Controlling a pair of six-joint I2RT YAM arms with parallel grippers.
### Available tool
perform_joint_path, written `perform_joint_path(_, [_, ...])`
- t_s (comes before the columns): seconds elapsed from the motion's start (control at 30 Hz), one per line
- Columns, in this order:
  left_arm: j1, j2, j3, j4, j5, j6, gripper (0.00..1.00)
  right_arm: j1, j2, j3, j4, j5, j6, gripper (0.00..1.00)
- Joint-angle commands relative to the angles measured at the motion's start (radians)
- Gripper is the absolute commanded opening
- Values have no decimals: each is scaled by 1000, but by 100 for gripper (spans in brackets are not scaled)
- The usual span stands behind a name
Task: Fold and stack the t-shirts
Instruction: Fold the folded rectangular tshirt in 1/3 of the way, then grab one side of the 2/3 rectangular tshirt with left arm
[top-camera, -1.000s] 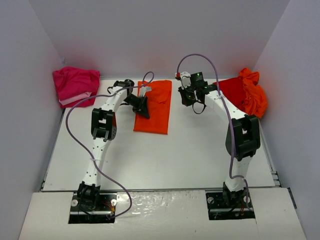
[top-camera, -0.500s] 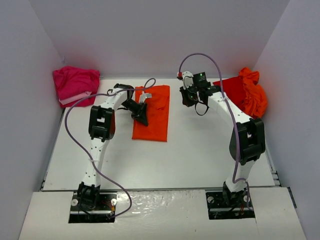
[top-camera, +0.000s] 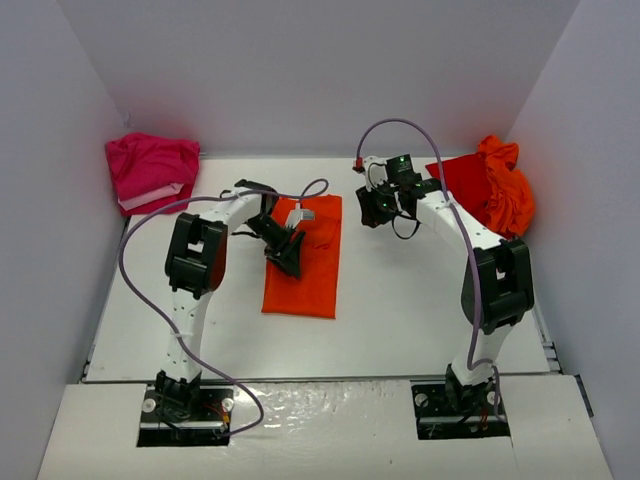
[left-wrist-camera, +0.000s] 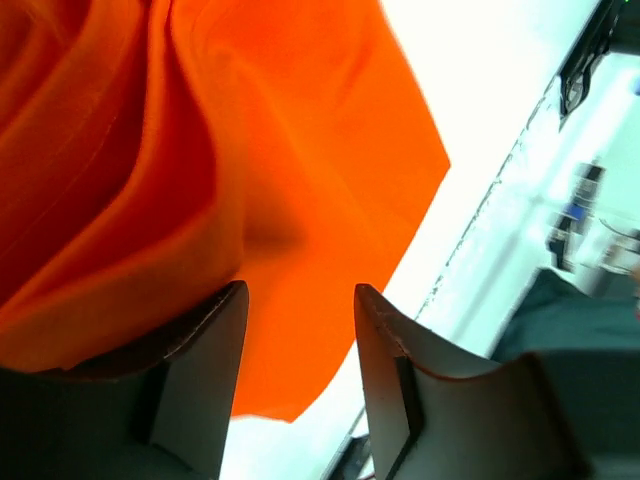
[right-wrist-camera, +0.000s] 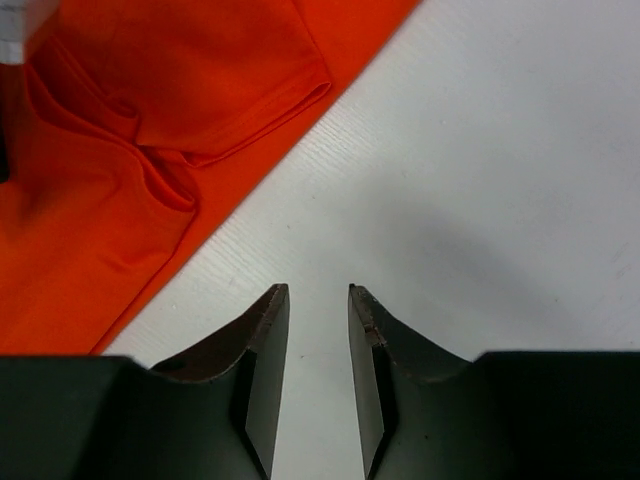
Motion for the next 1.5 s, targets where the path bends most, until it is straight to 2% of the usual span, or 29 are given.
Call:
perform_joint_path(0.0, [12,-187,78,29,-26,5,52,3,-123,30,1,-21,-40,35])
perform_joint_path(0.03, [13,-218,89,19,-43,8,56,0,-144,44,-3,-11,-40,39])
perform_joint_path(0.13, [13,-270,125,-54,-51,21,59,-12,-192,70,-41,-24,-70,54])
perform_joint_path(0.3, [27,-314,12,-221,-35,137,59,-17,-244,27,-127,-99,-108,55])
perform_joint_path(0.4, [39,-366,-135,-230,-20,193,59,-19,-271,-23,-182,-93,-131,56])
perform_joint_path(0.53, [31,-424,-314,-213,-27,236,59,-29,-289,-109,-207,-179,-114,58])
perform_joint_path(0.63, [-29,-550,-438,-94,-182,182,59,-31,-288,-138,-211,-151,-106,57])
perform_joint_path(0.73, [-153,-690,-541,108,-393,121,59,-33,-304,-153,-210,-106,-125,57])
perform_joint_path(0.8, [-266,-764,-585,176,-533,81,60,-38,-318,-160,-204,-71,-138,57])
perform_joint_path(0.87, [-324,-799,-601,205,-624,68,60,-48,-328,-172,-198,-50,-143,57])
perform_joint_path(0.9, [-346,-803,-604,214,-632,64,60,-56,-329,-177,-194,-51,-143,57])
perform_joint_path(1.03, [-460,-805,-624,299,-856,55,60,-96,-323,-213,-184,-87,-137,59])
perform_joint_path(1.13, [-503,-760,-620,374,-978,46,60,-117,-304,-223,-177,-88,-131,59])
perform_joint_path(1.2, [-519,-717,-622,416,-1015,53,60,-169,-263,-201,-175,-156,-103,59])
perform_joint_path(1.3, [-565,-668,-636,509,-1107,80,60,-223,-177,-120,-197,-317,-81,59])
perform_joint_path(1.47, [-622,-602,-648,597,-1164,100,60,-227,69,191,-368,-501,-89,56])
